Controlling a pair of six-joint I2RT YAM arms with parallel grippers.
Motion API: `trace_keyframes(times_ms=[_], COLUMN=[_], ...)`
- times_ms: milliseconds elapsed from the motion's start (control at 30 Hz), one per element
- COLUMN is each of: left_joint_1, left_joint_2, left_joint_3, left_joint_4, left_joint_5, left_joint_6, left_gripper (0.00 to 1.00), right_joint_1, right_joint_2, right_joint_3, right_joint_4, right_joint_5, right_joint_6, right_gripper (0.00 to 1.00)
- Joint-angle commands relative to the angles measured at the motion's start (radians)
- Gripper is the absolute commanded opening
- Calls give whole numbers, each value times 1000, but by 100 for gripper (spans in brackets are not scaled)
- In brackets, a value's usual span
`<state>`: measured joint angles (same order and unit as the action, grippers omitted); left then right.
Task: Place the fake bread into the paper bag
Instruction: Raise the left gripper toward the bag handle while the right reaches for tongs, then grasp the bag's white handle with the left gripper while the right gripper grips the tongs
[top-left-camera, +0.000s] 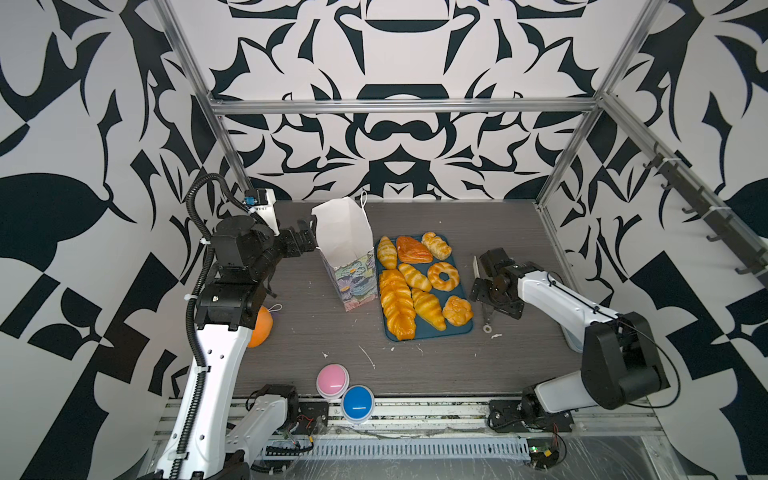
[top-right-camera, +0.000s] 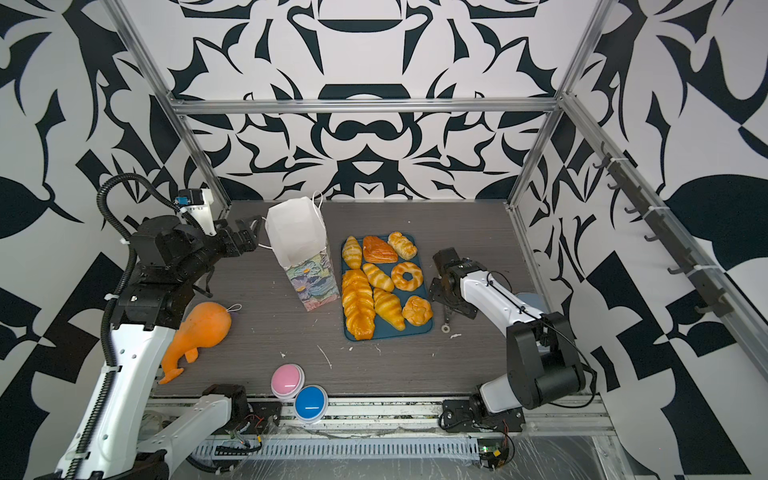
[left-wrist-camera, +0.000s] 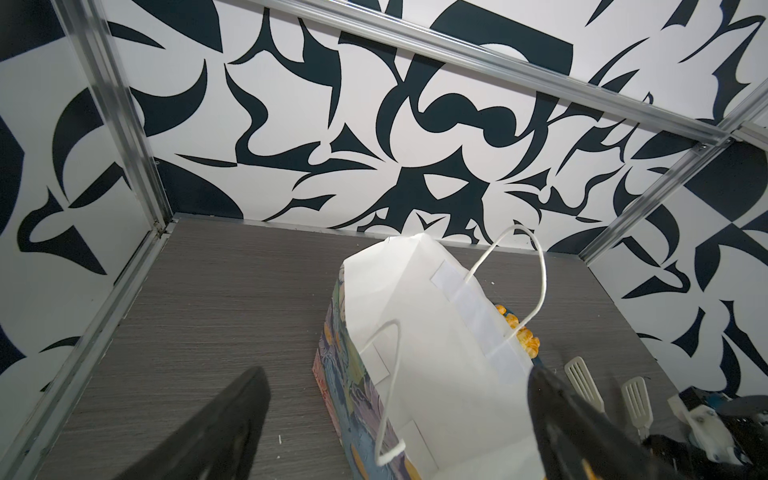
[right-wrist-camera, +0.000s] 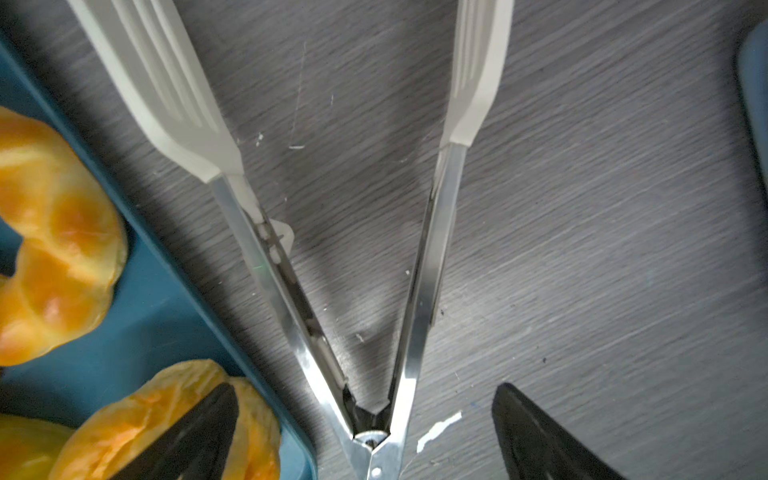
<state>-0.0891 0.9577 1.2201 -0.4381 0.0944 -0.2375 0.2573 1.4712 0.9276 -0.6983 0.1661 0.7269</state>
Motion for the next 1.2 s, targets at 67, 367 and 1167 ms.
trace_keyframes(times_ms=[67, 367, 1167], left_joint_1=[7, 10, 18], left_joint_2=[-5, 2, -13], left_joint_3=[3, -15, -52], left_joint_4=[17, 27, 44], left_joint_5=[8, 30, 47], left_joint_6=[12, 1, -19], left_gripper=[99, 99, 99], right_joint_1=[-39, -49, -75], right_joint_2=[47, 111, 165], right_joint_3=[37, 50, 24], right_joint_4=[46, 49, 85], right_joint_5=[-39, -28, -102], right_joint_6=[-96, -165, -269], right_gripper=[98, 97, 92])
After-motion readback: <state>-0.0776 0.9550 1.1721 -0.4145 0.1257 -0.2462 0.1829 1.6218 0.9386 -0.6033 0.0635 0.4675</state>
